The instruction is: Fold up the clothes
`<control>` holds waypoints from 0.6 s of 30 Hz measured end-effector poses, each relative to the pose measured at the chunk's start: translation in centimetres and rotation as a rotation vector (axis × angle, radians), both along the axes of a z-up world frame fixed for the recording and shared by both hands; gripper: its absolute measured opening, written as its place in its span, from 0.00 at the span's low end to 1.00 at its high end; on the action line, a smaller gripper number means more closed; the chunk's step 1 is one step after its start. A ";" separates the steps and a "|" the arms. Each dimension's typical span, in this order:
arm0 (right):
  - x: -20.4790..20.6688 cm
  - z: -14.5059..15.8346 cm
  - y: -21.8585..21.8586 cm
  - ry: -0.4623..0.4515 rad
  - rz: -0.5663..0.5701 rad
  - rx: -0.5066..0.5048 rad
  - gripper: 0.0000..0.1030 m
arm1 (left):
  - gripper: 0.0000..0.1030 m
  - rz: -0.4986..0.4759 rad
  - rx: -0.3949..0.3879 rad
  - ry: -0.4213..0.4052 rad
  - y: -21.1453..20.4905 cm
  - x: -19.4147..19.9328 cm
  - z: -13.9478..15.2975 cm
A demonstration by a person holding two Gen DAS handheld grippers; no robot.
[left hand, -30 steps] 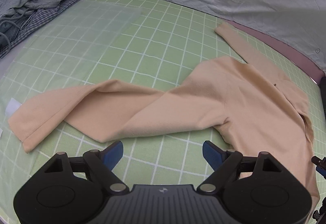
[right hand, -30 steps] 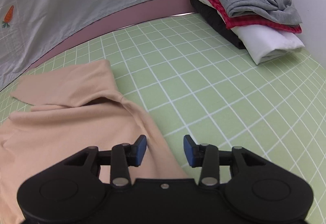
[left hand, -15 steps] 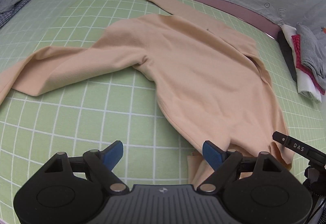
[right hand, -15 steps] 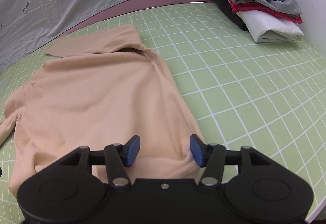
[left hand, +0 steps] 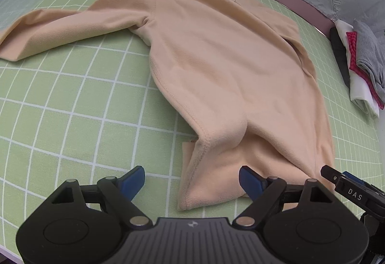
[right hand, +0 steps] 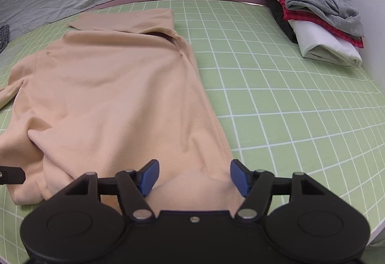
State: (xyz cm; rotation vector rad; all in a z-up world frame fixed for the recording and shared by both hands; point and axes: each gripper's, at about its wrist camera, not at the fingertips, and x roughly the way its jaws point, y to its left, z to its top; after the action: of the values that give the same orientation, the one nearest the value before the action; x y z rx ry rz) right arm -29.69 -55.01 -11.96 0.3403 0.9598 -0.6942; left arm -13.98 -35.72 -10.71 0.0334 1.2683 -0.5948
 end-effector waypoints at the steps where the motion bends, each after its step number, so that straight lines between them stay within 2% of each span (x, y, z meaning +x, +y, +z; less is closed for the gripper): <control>1: -0.5 -0.1 -0.3 0.001 -0.013 0.006 0.65 | 0.79 0.018 -0.001 -0.001 0.2 0.0 -0.1; 5: -2.3 -0.6 -1.2 -0.003 -0.057 0.037 0.66 | 0.69 0.066 -0.004 -0.001 1.0 0.1 -0.5; 9: -3.1 -1.1 -1.3 -0.004 -0.052 0.059 0.67 | 0.55 0.056 -0.033 0.002 0.8 -0.3 -0.4; 11: -3.3 -1.2 -1.2 -0.002 -0.040 0.063 0.67 | 0.46 0.040 -0.034 0.004 0.2 -0.6 -0.5; 13: -3.4 -1.3 -1.2 0.000 -0.031 0.066 0.67 | 0.25 0.026 -0.040 0.004 0.0 -0.9 -0.4; 16: -3.4 -1.5 -1.2 0.000 -0.026 0.072 0.67 | 0.12 0.037 -0.051 -0.004 0.5 -1.1 -0.2; 18: -3.4 -1.5 -1.1 -0.003 -0.026 0.076 0.67 | 0.07 0.059 -0.084 -0.001 1.3 -1.1 0.0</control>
State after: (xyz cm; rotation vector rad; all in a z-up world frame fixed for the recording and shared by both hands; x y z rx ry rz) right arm -33.09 -56.13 -13.45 0.4208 0.9822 -0.6824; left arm -15.08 -34.41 -10.71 -0.0731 1.2380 -0.5964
